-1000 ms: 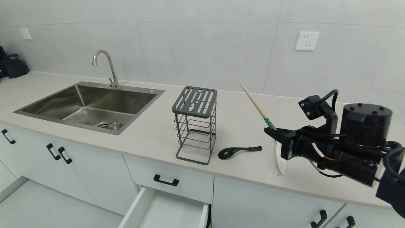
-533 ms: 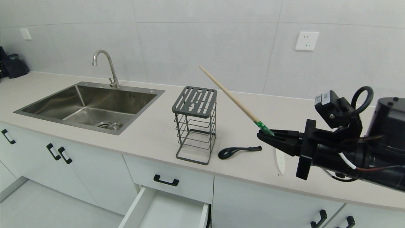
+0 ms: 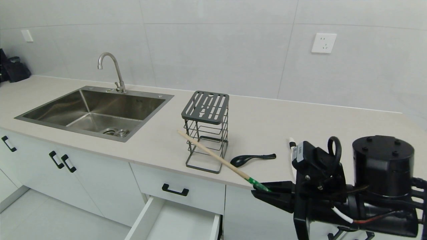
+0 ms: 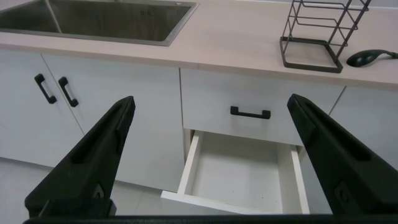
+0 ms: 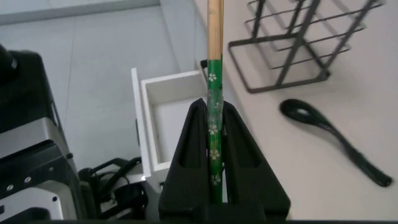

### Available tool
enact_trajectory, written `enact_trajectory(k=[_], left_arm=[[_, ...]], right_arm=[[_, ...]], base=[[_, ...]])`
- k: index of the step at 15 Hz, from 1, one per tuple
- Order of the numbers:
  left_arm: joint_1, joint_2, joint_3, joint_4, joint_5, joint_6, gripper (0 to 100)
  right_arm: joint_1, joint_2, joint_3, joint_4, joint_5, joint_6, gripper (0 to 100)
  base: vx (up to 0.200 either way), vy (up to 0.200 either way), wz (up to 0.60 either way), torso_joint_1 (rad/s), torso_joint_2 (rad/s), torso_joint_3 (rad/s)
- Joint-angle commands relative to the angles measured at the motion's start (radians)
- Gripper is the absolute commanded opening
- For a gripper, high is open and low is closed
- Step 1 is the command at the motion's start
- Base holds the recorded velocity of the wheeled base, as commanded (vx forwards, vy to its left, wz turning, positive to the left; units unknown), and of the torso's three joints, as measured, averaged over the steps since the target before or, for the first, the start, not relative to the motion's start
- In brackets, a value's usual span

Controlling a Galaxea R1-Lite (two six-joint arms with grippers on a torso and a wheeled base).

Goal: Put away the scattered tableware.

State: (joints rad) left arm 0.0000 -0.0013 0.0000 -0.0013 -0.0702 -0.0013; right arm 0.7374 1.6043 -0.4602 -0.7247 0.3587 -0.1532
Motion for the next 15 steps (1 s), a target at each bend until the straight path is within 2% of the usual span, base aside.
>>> enact_trajectory(k=[1, 4, 6, 11, 14, 15], left_arm=[[0.000, 0.001, 0.000, 0.000, 0.000, 0.000, 100], [0.000, 0.001, 0.000, 0.000, 0.000, 0.000, 100], [0.000, 0.001, 0.000, 0.000, 0.000, 0.000, 100], [0.000, 0.001, 0.000, 0.000, 0.000, 0.000, 100], [0.000, 0.001, 0.000, 0.000, 0.000, 0.000, 100], [0.000, 0.001, 0.000, 0.000, 0.000, 0.000, 100]], right_arm=[[0.045, 0.042, -0.041, 0.014, -0.001, 0.001, 0], [0.066, 0.043, -0.184, 0.139, -0.001, 0.001, 0], [0.068, 0.059, -0.216, 0.168, -0.001, 0.001, 0], [0.099, 0.095, -0.239, 0.192, -0.001, 0.007, 0], [0.145, 0.201, -0.298, 0.192, -0.007, 0.007, 0], [0.165, 0.246, -0.330, 0.194, -0.061, 0.007, 0]], base=[[0.000, 0.000, 0.00, 0.000, 0.00, 0.000], [0.000, 0.000, 0.00, 0.000, 0.00, 0.000], [0.000, 0.000, 0.00, 0.000, 0.00, 0.000], [0.000, 0.000, 0.00, 0.000, 0.00, 0.000], [0.000, 0.000, 0.00, -0.178, 0.36, 0.170], [0.000, 0.000, 0.00, -0.100, 0.22, 0.105]])
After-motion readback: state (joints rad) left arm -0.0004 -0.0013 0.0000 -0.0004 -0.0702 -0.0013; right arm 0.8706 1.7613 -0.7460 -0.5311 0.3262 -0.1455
